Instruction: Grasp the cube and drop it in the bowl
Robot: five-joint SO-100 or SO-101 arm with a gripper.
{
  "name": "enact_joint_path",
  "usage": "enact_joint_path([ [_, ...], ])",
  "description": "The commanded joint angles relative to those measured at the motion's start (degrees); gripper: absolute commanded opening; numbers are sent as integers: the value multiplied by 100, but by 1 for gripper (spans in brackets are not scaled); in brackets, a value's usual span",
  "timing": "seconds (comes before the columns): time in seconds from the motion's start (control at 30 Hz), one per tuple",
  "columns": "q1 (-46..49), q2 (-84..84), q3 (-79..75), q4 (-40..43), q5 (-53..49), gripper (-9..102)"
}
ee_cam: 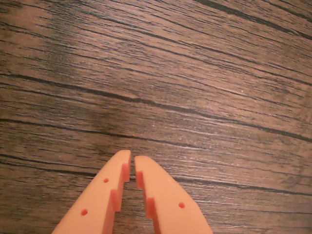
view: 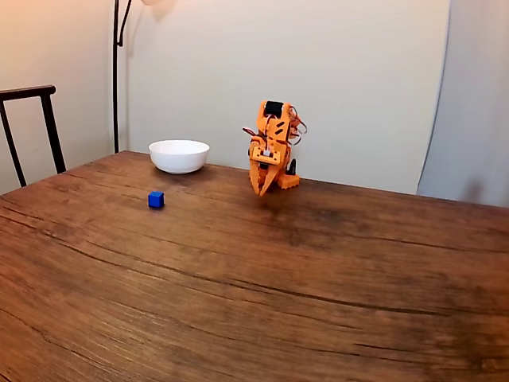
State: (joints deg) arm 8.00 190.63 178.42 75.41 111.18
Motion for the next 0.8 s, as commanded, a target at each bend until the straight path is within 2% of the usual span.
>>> enact_joint_path([
  [0.0, -18, -26, -18, -141, 0, 0],
  [0.3, -79, -26, -18, -1063, 35, 0],
  [0.47, -79, -26, -299, -1187, -18, 0],
  [0.77, 352, -62, -1907, -1099, -299, 0],
])
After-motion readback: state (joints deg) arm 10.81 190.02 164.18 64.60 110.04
